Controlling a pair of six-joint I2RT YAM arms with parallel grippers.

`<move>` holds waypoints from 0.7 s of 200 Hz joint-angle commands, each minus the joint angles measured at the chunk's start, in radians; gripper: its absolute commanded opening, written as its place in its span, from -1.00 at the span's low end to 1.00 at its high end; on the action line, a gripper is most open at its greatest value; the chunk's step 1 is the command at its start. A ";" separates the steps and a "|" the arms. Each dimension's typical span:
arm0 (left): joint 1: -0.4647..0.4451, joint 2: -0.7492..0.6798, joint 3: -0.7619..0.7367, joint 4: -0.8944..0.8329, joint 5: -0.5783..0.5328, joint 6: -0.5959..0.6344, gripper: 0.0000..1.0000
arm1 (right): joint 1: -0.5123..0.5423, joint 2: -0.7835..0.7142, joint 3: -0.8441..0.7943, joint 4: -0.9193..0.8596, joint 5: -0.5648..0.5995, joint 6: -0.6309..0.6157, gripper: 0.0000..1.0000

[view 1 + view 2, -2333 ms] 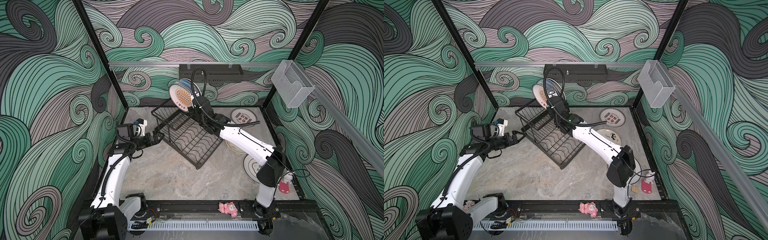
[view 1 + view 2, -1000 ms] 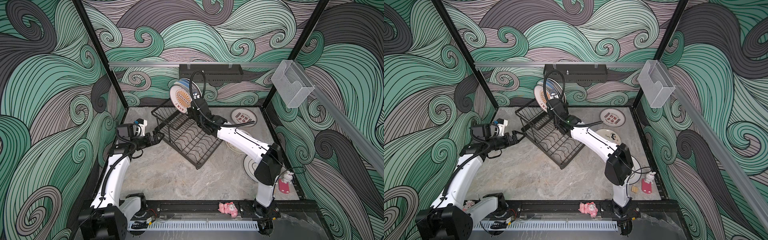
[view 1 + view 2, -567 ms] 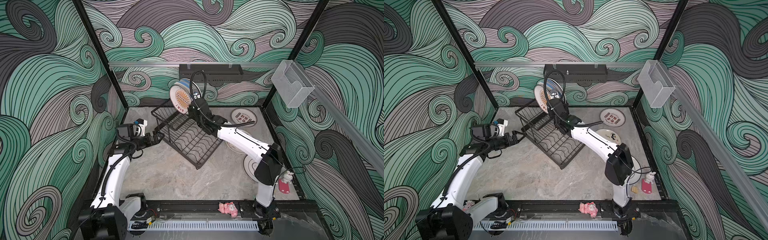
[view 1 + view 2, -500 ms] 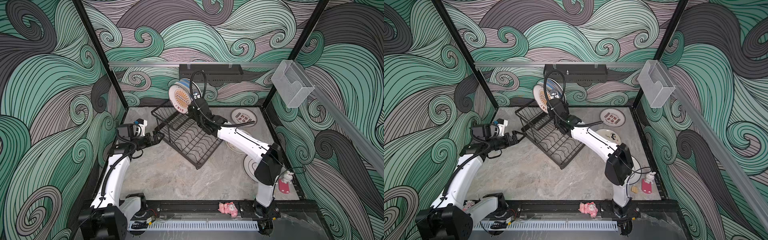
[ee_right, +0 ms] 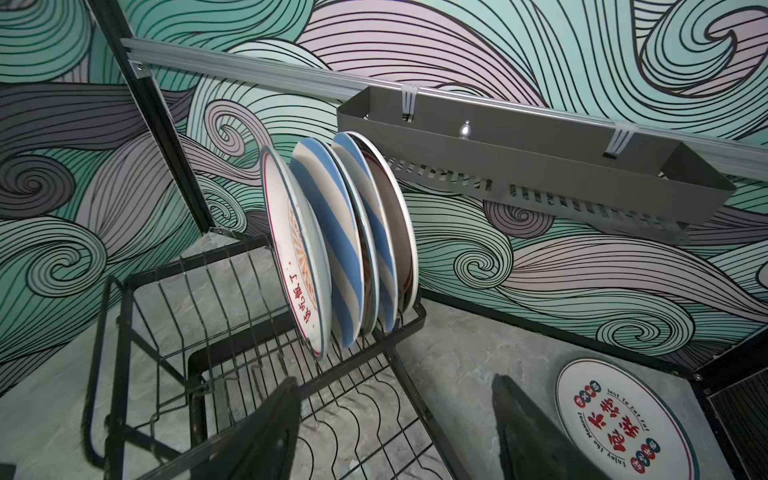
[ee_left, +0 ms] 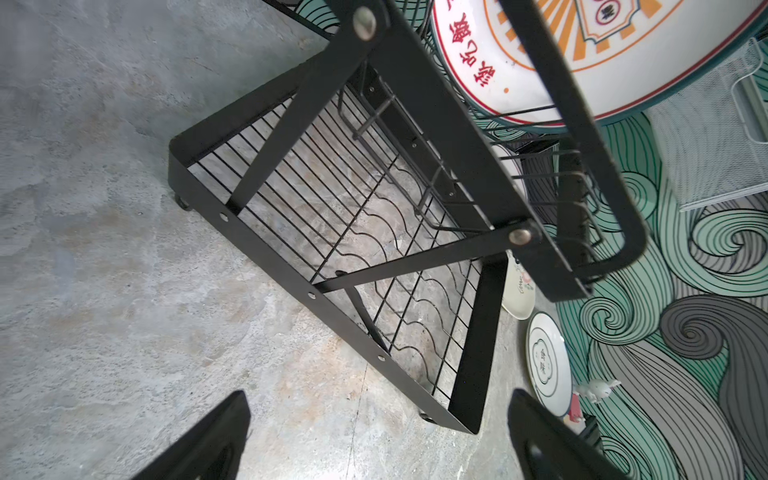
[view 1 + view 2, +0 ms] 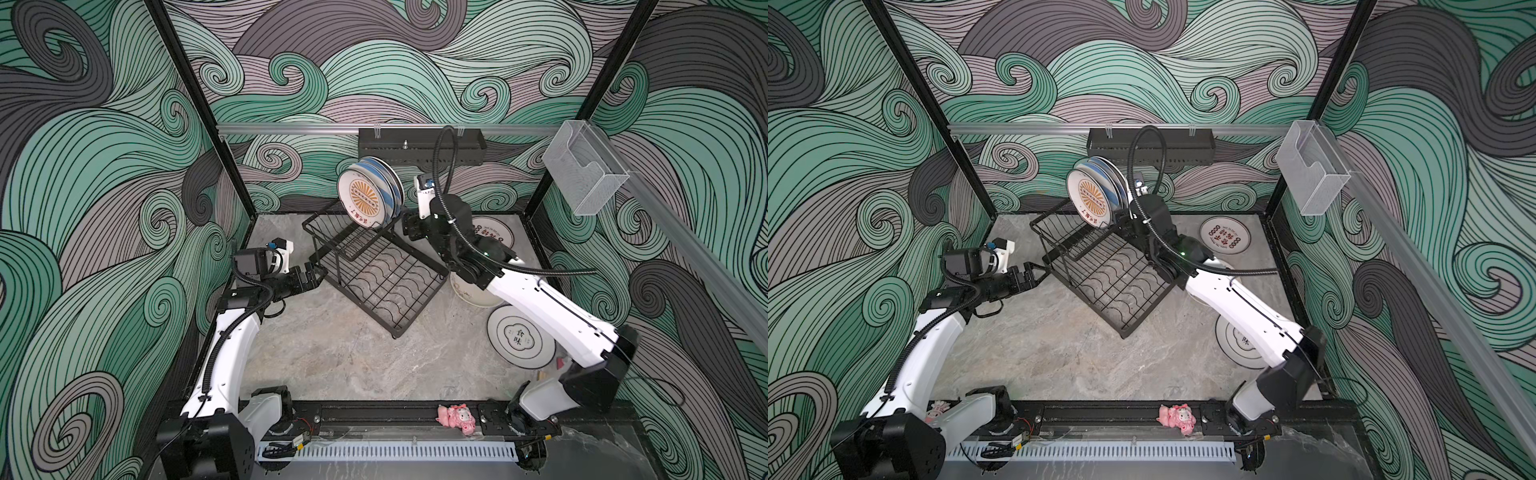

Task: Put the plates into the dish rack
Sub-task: 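Open and withdraw the right gripper while the left gripper moves beside the rack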

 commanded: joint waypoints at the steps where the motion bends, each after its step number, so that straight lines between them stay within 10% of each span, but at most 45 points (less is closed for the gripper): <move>1: -0.030 -0.025 0.021 -0.077 -0.090 0.029 0.97 | -0.067 -0.091 -0.087 -0.157 -0.135 0.058 0.49; 84: -0.319 -0.160 -0.116 -0.095 -0.306 -0.130 0.97 | -0.297 -0.309 -0.543 -0.275 -0.400 0.189 0.70; 140: -0.551 -0.063 -0.210 0.024 -0.489 -0.321 0.97 | -0.346 -0.307 -0.671 -0.239 -0.356 0.230 0.76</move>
